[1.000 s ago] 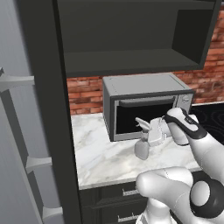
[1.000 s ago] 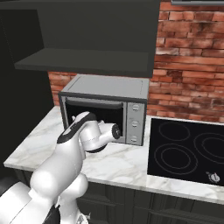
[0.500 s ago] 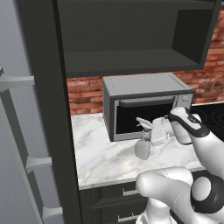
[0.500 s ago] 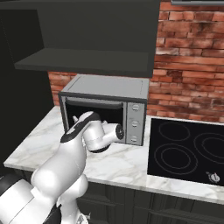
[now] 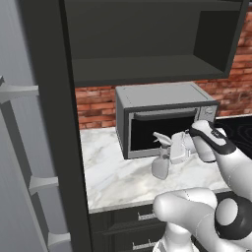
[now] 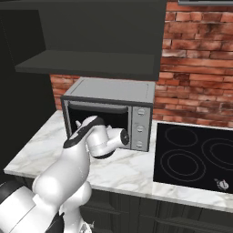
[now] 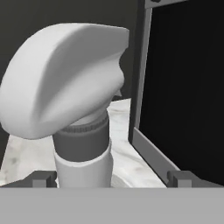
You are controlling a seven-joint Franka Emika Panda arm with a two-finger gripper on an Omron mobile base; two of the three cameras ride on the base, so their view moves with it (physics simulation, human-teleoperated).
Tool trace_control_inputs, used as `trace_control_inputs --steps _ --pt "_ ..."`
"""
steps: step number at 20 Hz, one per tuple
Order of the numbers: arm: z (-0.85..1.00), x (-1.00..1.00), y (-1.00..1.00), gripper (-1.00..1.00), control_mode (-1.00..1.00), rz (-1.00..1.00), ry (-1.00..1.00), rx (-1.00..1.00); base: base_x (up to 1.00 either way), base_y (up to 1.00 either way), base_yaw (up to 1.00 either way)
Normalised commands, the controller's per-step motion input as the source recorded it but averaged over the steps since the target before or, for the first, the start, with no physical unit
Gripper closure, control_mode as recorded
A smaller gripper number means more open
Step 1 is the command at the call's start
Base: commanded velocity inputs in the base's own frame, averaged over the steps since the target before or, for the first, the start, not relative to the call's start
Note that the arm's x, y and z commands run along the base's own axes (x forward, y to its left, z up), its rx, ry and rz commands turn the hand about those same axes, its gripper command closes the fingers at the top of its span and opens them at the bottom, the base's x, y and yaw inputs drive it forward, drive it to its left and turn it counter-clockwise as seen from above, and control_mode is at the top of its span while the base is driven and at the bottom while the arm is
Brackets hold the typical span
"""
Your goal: Move the cutting board and knife to the sink. Then move spray from the cabinet to the counter.
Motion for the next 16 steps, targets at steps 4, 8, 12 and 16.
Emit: trace_control_inputs --steps 4,8,12,16 --pt "0.0 -0.14 -0.02 -1.0 -1.0 0.0 0.0 0.0 0.0 0.0 0.0" --pt "0.0 -0.13 -0.1 -1.0 -1.0 0.0 0.0 0.0 0.0 0.0 0.0" --pt "0.0 -0.07 -0.11 -1.0 -1.0 0.0 0.0 0.0 0.0 0.0 0.0" --pt "0.04 -0.09 -0.14 -1.0 -1.0 0.0 0.0 0.0 0.0 0.0 0.0"
